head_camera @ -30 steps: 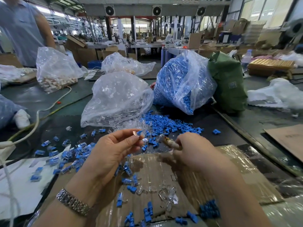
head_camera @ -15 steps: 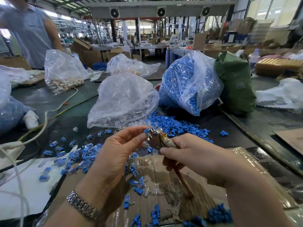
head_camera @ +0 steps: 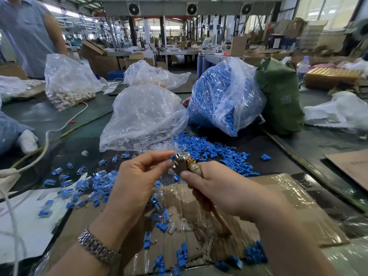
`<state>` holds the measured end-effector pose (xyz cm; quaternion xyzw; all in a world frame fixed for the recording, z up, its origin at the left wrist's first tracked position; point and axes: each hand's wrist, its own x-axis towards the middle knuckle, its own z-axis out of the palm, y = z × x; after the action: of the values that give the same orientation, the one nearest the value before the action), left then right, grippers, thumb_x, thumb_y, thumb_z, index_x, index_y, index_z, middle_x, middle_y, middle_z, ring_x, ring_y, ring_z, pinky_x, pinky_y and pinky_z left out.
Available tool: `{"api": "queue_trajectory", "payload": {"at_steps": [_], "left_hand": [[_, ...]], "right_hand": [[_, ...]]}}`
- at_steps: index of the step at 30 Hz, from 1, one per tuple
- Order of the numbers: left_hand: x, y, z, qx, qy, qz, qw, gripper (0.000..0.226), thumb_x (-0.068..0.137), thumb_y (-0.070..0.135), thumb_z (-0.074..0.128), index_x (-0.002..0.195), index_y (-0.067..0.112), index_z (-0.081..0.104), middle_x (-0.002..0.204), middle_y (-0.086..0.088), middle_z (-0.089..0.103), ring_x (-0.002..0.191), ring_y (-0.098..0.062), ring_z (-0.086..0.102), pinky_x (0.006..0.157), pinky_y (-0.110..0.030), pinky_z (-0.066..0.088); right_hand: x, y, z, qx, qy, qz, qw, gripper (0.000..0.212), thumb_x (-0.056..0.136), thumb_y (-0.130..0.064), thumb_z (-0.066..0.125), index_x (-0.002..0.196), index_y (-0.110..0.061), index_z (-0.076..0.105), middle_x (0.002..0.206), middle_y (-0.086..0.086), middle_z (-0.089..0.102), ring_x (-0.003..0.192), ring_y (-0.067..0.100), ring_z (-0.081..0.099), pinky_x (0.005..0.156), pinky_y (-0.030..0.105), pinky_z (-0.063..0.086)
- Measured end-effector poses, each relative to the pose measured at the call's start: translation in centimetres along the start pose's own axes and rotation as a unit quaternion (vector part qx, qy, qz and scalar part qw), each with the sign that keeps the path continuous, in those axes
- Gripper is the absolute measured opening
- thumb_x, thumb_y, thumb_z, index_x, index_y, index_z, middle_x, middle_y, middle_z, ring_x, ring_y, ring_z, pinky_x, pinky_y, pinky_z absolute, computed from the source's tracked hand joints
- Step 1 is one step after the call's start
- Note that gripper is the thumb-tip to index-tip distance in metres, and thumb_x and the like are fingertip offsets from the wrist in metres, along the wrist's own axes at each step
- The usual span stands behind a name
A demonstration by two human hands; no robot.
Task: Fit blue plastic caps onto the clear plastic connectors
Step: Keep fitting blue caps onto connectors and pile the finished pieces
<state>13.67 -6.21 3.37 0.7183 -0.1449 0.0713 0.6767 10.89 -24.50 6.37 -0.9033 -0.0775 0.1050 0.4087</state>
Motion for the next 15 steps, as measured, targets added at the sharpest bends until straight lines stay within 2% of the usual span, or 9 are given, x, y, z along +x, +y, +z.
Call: {"api": "queue_trajectory", "payload": {"at_steps": [5,8,11,13,15], "left_hand": [[-0.3,-0.1,-0.1,0.032,0.001,0.006,0.999,0.029,0.078,0.023,0.071,0.106,0.021,0.079,0.097,0.007,0.079,0.094,-0.005,0.072,0.080,-0.010,0.052],[0.0,-0.1,-0.2,0.046,0.000,0.002,0.999,0.023,0.083,0.019,0.071,0.105,0.025,0.079,0.097,0.008,0.079,0.094,-0.006,0.072,0.082,-0.012,0.052],[0.2,-0.1,-0.6,0.041,0.002,0.002,0.999,0.020,0.082,0.022,0.073,0.101,0.026,0.079,0.097,0.007,0.078,0.094,-0.008,0.072,0.082,-0.012,0.053],[0.5,-0.2,-1.4,0.057,0.033,0.007,0.998,0.018,0.086,0.018,0.074,0.101,0.027,0.077,0.096,0.008,0.077,0.091,-0.006,0.072,0.080,-0.013,0.054],[0.8,-0.3,-2.5,0.127,0.087,0.007,0.988,0.018,0.091,0.015,0.072,0.098,0.031,0.074,0.088,0.007,0.074,0.080,-0.001,0.068,0.068,-0.012,0.054]], "right_hand": [[-0.1,0.1,0.1,-0.006,-0.012,-0.003,1.000,0.042,0.104,-0.049,0.047,0.081,-0.014,0.052,0.065,0.010,0.056,0.055,0.025,0.054,0.066,0.055,0.055],[0.0,0.0,0.0,-0.002,-0.005,0.007,1.000,0.053,0.103,-0.052,0.046,0.084,-0.004,0.058,0.069,0.011,0.068,0.058,0.025,0.065,0.066,0.046,0.057],[-0.1,0.1,-0.6,0.002,-0.007,0.017,1.000,0.053,0.102,-0.051,0.048,0.085,-0.003,0.061,0.077,0.010,0.075,0.066,0.025,0.073,0.066,0.035,0.057],[-0.3,0.3,-1.3,0.000,0.029,0.020,0.999,0.050,0.100,-0.051,0.052,0.081,-0.005,0.057,0.077,0.010,0.074,0.066,0.026,0.071,0.062,0.034,0.054],[0.0,0.9,-2.1,-0.043,0.081,0.041,0.995,0.049,0.097,-0.054,0.056,0.082,-0.008,0.054,0.080,0.013,0.069,0.072,0.032,0.066,0.061,0.039,0.049]]}}
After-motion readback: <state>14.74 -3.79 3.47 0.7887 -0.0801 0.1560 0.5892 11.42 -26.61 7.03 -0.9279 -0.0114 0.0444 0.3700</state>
